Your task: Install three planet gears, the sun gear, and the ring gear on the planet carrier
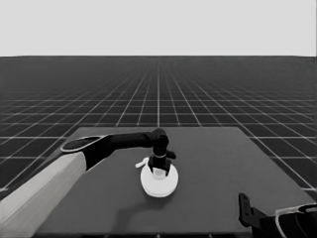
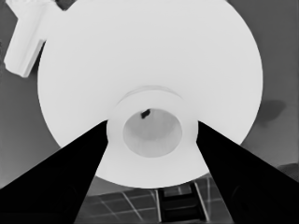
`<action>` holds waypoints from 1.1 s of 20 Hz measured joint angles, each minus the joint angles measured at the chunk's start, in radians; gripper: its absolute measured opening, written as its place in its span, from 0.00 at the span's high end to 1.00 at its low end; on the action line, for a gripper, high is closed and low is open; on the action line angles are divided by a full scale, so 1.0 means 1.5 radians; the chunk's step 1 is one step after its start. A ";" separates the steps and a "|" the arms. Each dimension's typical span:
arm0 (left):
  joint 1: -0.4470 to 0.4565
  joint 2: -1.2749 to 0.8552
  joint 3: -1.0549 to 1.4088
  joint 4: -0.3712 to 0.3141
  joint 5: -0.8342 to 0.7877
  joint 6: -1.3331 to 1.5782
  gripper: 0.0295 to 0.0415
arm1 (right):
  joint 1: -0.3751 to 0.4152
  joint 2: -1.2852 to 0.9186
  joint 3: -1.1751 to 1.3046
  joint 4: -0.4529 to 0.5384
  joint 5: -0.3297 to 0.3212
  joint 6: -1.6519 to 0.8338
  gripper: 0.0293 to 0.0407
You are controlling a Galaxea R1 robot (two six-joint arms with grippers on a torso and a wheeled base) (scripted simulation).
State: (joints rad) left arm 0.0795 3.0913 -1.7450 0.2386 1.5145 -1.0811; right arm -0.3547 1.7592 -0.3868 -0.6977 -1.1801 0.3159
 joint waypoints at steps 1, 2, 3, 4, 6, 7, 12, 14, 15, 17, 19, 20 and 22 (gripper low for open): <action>0.000 0.000 0.000 0.000 0.000 0.006 0.55 | 0.000 0.000 0.000 0.000 0.000 0.000 0.19; 0.000 0.000 0.000 0.000 0.000 0.012 0.55 | 0.000 0.000 0.000 0.000 0.000 0.000 0.19; 0.000 0.000 0.000 0.000 0.000 0.017 0.55 | 0.000 0.000 0.000 0.000 0.000 0.000 0.19; 0.000 0.000 0.000 0.000 0.000 0.023 0.55 | 0.000 0.000 0.000 0.000 0.000 0.000 0.19; 0.000 0.000 0.000 0.000 0.000 0.035 0.55 | 0.000 0.000 0.000 0.000 0.000 0.000 0.19; 0.000 0.000 0.000 0.000 0.000 0.041 0.55 | 0.000 0.000 0.000 0.000 0.000 0.000 0.19; 0.000 0.000 0.000 0.000 0.000 0.070 0.55 | 0.000 0.000 0.000 0.000 0.000 0.000 0.19; 0.000 0.000 0.000 0.000 0.000 0.081 0.55 | 0.000 0.000 0.000 0.000 0.000 0.000 0.19; 0.000 0.000 0.000 0.000 0.000 0.087 0.55 | 0.000 0.000 0.000 0.000 0.000 0.000 0.19; 0.000 0.000 0.000 0.000 0.000 0.099 0.55 | 0.000 0.000 0.000 0.000 0.000 0.000 0.19; 0.000 0.000 0.000 0.000 0.000 0.111 0.55 | 0.000 0.000 0.000 0.000 0.000 0.000 0.19; 0.000 0.000 0.000 0.000 0.000 0.116 0.55 | 0.000 0.000 0.000 0.000 0.000 0.000 0.19; 0.000 0.000 0.000 0.000 0.000 0.128 0.55 | 0.000 0.000 0.000 0.000 0.000 0.000 0.19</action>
State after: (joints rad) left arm 0.0795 3.0913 -1.7451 0.2386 1.5144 -0.8892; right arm -0.3547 1.7592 -0.3868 -0.6977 -1.1801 0.3159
